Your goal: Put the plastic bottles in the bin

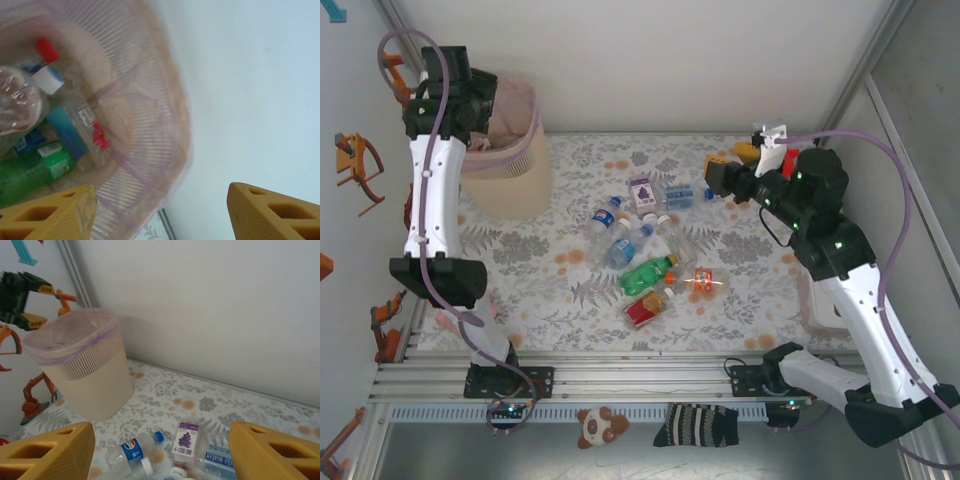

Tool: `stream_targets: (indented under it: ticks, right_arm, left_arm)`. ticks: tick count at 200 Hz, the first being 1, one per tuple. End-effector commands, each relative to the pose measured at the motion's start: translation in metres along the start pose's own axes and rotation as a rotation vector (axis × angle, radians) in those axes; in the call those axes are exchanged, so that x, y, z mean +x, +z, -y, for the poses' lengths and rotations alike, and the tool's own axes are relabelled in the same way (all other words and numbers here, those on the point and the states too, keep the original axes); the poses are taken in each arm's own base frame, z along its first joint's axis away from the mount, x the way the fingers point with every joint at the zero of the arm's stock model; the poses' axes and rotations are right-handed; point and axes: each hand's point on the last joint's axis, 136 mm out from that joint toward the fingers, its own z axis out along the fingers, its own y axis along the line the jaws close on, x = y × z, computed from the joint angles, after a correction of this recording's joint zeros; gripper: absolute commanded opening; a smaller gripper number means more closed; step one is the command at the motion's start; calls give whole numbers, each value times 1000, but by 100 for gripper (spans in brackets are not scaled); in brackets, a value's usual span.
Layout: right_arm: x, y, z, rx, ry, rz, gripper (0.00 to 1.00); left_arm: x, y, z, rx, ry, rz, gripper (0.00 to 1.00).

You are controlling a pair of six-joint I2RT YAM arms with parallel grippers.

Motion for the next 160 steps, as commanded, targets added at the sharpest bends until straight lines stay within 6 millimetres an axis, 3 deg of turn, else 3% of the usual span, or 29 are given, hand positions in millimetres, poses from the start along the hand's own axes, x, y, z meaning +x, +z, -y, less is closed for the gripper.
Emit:
stream_targets:
  ticks: [1,20,55,101,125,160]
  right_arm:
    - [2,1,9,59,30,-32,70]
    - [13,7,16,90,42,-74,70]
    - [35,17,29,146,70,-152,70]
    - [69,33,48,222,111,-273,70]
    - [89,41,57,249,133,-331,70]
    - [125,55,75,290,198,-421,70]
  left_arm:
    - [0,-30,42,231,233,25,69]
    - [3,-52,49,357,313,55,69]
    - [12,-78,31,425,424,79,69]
    - [54,-114,20,641,640,-14,73]
    - [81,-123,-1,721,772,-72,76]
    - [99,-118,-44,657,836,-122,78]
